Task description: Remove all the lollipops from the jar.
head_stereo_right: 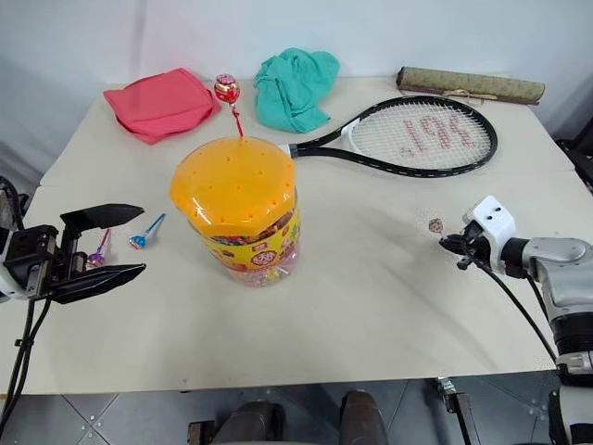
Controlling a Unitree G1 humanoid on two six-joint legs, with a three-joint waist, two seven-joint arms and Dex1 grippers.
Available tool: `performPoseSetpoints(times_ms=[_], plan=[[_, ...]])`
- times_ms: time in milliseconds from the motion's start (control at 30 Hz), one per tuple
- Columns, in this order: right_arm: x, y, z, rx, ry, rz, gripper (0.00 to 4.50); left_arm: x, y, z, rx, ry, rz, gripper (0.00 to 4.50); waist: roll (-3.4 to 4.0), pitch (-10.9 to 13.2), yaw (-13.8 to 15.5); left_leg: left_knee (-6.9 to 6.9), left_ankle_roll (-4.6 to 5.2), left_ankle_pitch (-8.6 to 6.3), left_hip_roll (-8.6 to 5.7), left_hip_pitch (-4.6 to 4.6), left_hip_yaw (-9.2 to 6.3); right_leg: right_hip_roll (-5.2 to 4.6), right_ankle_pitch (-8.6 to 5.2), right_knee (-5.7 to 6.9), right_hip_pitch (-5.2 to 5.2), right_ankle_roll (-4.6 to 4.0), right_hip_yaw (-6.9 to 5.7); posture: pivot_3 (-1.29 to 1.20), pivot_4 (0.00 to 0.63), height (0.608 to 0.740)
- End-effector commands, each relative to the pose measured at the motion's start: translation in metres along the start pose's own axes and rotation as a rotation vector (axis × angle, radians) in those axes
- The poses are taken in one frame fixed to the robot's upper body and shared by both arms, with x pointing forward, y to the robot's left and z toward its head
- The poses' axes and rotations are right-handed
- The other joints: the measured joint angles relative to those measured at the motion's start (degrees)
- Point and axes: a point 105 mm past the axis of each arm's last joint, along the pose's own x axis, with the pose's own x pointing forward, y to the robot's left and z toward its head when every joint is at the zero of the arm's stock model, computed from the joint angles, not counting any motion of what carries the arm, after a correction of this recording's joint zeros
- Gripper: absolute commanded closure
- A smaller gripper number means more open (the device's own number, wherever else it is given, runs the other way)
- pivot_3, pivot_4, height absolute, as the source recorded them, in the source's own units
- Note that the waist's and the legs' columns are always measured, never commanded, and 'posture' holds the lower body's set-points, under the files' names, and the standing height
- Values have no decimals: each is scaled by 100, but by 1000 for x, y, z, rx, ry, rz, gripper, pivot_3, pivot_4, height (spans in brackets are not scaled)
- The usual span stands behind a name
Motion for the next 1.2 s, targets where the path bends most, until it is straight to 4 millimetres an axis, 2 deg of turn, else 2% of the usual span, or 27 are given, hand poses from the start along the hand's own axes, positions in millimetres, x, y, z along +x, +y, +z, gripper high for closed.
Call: performPoseSetpoints(times_ms=[33, 133, 233, 400, 500, 600, 633, 667, 767, 867, 967, 1033, 1100, 1200], plan=[[0, 1, -36, 80, 144, -8, 4481, 2, -3, 12, 42, -7, -26, 0, -23, -14, 45, 3, 0, 0, 1, 3, -3, 0, 0, -4, 8, 0, -2, 0, 150, 740], [-2, 1, -35, 114, 142, -2, 3768, 3, -1, 15, 53, -6, -24, 0, -48, -28, 119, 14, 0, 0, 13, 7, -17, 0, 1, -21, 28, 1, -6, 0, 150, 740], [-7, -3, -29, 120, 117, -18, 2851, 2, 0, 16, 57, -5, -18, 0, -49, -29, 136, 23, -1, -1, 11, 6, -40, -1, 1, -23, 37, 1, -7, 0, 150, 740], [-34, -6, 19, 15, -101, 45, 1111, -4, 5, 14, 57, -7, 27, 0, -29, -17, 114, 2, -1, -1, 9, 4, -50, 0, 1, -26, 26, 1, -8, 0, 150, 740], [-57, 0, 64, -79, -329, 136, 87, -11, 9, 12, 60, -19, 80, 0, 1, 1, 88, -2, 0, -1, 4, -1, -29, -1, 1, -28, 20, 2, -7, 0, 150, 740], [-69, 21, 112, -147, -482, 286, 36, -20, 13, 11, 62, -44, 146, 0, 24, 15, 34, -5, -1, -1, 5, 2, 2, 5, 1, -27, 14, 2, -6, 0, 150, 740], [-70, 26, 121, -154, -509, 315, 36, -21, 13, 11, 62, -49, 157, 0, 25, 15, 25, -5, -1, -1, 7, 5, 6, 7, 1, -27, 14, 2, -4, 0, 150, 740], [-68, 34, 138, -143, -559, 360, 36, -22, 14, 10, 61, -55, 171, 0, 23, 16, 24, -5, -1, -1, 10, 5, 4, 10, 1, -25, 13, 2, -5, 0, 150, 740], [-59, 54, 180, -119, -682, 442, 36, -23, 14, 10, 60, -69, 191, 0, 22, 16, 26, -2, -3, -2, 23, 5, 0, 6, 1, -24, 13, 2, -3, 0, 150, 740], [-29, 77, 227, -21, -746, 503, 36, -25, 18, 20, 72, -140, 235, 0, 22, 16, 33, -1, -3, -2, 24, 4, -19, 3, 1, -16, 6, 2, -1, 0, 150, 740], [-7, 95, 250, -2, -739, 523, 36, -26, 20, 26, 75, -174, 258, 0, 20, 15, 43, -1, -4, -2, 18, -18, -39, -1, 1, 17, -43, 2, 10, 0, 150, 740], [5, 114, 271, 21, -761, 584, 36, -26, 19, 29, 72, -186, 260, 0, 20, 15, 56, 5, -4, -2, 12, -42, -64, -2, 3, 35, -67, -1, 5, 0, 150, 740], [11, 136, 292, 50, -778, 671, 36, -26, 17, 31, 72, -192, 261, 0, 20, 15, 29, 35, -4, -2, 3, -72, -92, -3, 13, 68, -95, -18, -2, 0, 150, 740], [18, 155, 306, 62, -775, 725, 36, -25, 16, 31, 70, -193, 263, 0, 19, 14, -60, 37, -4, -2, -1, -76, -115, -3, 28, 118, -114, -44, -10, 0, 150, 740]])
